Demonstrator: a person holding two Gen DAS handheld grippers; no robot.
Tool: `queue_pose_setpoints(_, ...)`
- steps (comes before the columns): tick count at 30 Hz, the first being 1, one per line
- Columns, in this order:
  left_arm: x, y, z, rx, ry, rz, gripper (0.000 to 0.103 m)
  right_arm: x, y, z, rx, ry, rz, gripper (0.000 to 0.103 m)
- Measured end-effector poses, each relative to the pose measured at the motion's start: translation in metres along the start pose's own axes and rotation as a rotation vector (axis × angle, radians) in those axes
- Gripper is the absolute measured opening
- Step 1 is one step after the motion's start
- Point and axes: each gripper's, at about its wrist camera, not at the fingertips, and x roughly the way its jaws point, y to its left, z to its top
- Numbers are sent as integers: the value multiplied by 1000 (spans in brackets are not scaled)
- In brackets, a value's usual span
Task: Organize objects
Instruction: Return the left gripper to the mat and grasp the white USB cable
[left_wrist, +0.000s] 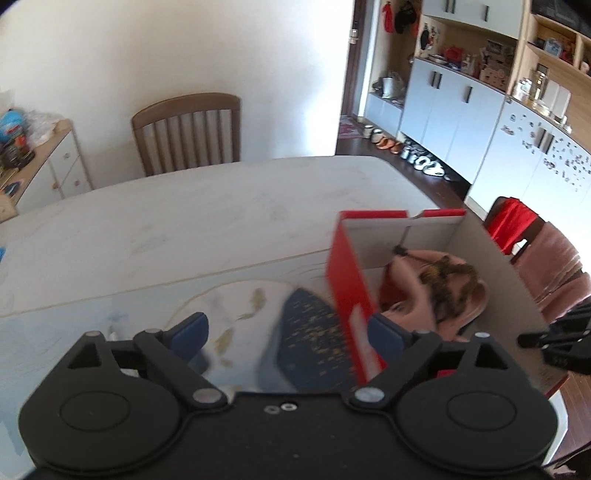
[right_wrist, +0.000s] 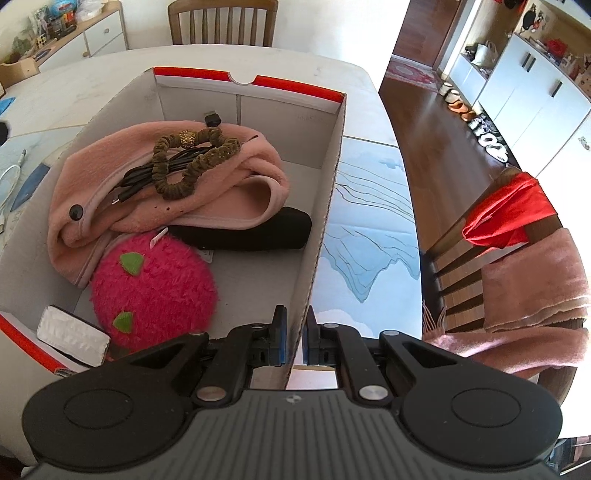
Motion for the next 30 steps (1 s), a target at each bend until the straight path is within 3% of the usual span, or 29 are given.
queue_pose_setpoints(4, -2, 28, -10, -41, 1, 19, 102, 0, 2, 1, 9, 5, -15, 7)
queue_pose_setpoints(14, 25, 94, -39, -99, 70, 146, 102, 2, 5, 2, 39, 15, -57, 7)
queue_pose_setpoints(25, 64, 125, -65, -90, 160, 219, 91, 2, 11, 2, 55, 22, -90, 7)
queue_pose_setpoints(30, 76, 128, -67, -79, 179, 230, 78, 1, 14, 2, 57, 23, -98, 8)
